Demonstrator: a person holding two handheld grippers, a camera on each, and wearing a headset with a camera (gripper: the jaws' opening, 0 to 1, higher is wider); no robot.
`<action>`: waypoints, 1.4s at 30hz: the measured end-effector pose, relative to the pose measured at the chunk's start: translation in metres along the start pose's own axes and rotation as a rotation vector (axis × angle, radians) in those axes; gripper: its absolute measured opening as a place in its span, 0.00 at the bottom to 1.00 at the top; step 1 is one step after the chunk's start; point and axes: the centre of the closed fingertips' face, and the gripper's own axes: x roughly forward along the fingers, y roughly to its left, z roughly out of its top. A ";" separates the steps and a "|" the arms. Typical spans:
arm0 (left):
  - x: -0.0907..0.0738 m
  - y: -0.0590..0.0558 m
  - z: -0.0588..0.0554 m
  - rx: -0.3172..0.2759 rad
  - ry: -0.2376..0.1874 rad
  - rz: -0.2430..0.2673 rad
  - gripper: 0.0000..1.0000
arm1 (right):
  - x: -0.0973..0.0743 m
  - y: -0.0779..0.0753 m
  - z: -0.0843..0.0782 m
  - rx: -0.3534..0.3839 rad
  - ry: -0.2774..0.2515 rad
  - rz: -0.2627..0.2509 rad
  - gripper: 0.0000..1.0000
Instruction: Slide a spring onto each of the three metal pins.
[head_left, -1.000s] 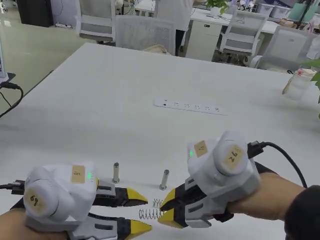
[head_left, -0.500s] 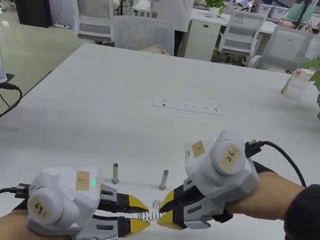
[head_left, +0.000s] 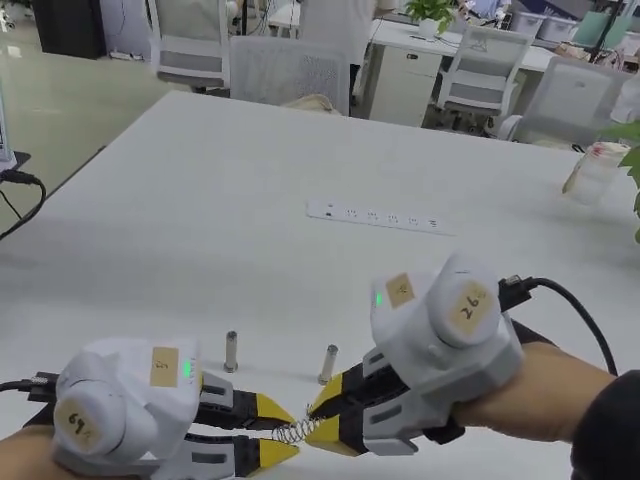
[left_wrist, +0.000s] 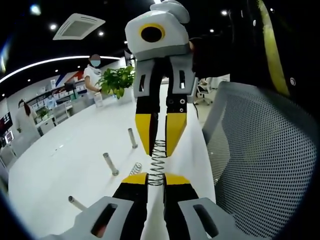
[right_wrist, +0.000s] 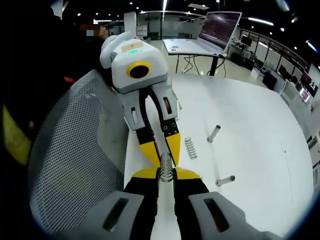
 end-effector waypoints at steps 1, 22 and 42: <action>0.000 0.000 0.000 -0.001 -0.001 0.000 0.03 | 0.000 0.000 0.002 0.001 -0.006 0.001 0.08; 0.002 -0.002 0.003 -0.001 -0.012 -0.012 0.03 | 0.002 0.003 0.020 -0.039 -0.012 0.008 0.08; 0.005 -0.004 0.004 0.002 -0.019 -0.023 0.04 | 0.004 0.005 0.023 -0.046 -0.009 0.013 0.08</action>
